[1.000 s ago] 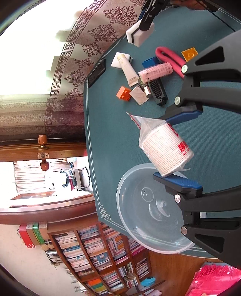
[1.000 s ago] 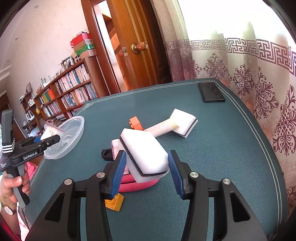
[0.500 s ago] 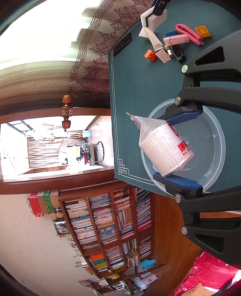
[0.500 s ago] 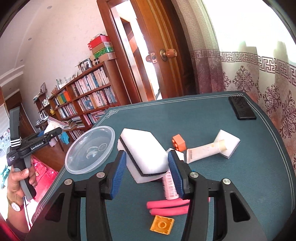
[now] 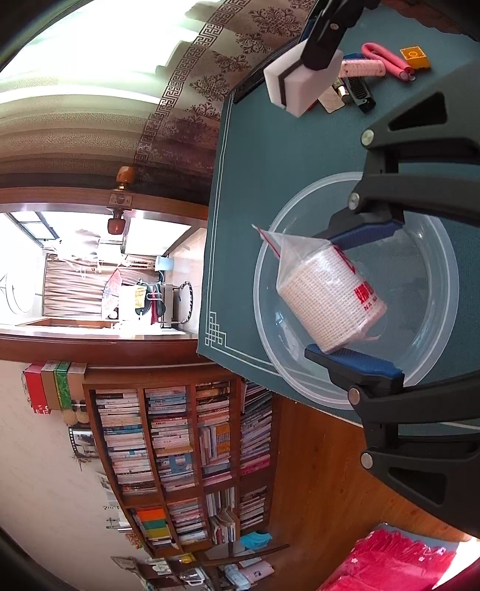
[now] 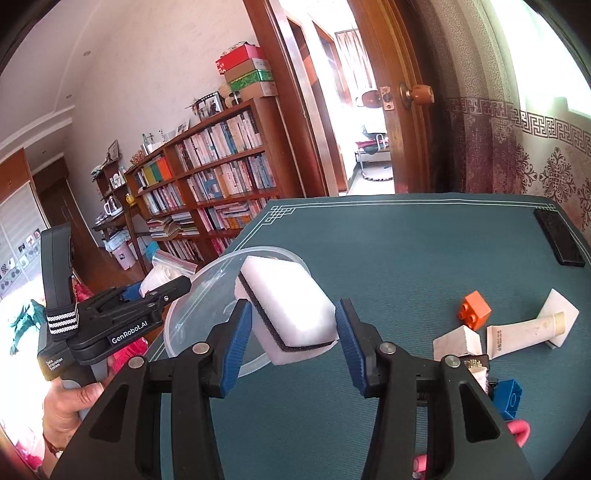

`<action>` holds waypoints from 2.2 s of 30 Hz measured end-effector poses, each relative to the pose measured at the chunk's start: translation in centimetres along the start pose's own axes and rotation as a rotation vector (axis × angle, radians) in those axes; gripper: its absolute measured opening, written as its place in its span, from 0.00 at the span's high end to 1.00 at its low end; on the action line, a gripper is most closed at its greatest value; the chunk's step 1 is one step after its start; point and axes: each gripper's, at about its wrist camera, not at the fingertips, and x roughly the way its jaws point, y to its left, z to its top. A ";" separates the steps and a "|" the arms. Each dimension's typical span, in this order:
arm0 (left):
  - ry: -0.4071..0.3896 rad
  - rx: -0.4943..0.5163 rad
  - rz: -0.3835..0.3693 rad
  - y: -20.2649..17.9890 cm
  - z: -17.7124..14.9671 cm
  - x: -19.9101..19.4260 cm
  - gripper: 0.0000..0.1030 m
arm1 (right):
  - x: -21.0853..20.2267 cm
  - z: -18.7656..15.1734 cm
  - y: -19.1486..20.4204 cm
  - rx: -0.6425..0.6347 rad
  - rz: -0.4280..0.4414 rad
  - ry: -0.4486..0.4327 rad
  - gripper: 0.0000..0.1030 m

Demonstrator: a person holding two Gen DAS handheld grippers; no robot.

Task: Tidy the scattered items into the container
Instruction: 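Carry tape roll and sponge into the clear bowl and open both tools, then withdraw both open tools from the bowl back toward the item pile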

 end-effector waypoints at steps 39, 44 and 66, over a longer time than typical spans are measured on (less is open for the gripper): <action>-0.024 0.004 0.058 0.8 -2.3 2.4 0.19 | 10.7 -0.3 2.5 0.026 -0.046 0.083 0.48; -0.022 -0.009 0.068 1.1 -2.4 2.5 0.19 | 10.7 -0.5 2.4 0.029 -0.045 0.090 0.46; -0.029 -0.006 0.129 1.3 -2.5 2.3 0.19 | 10.0 -1.3 2.3 0.051 -0.052 0.101 0.43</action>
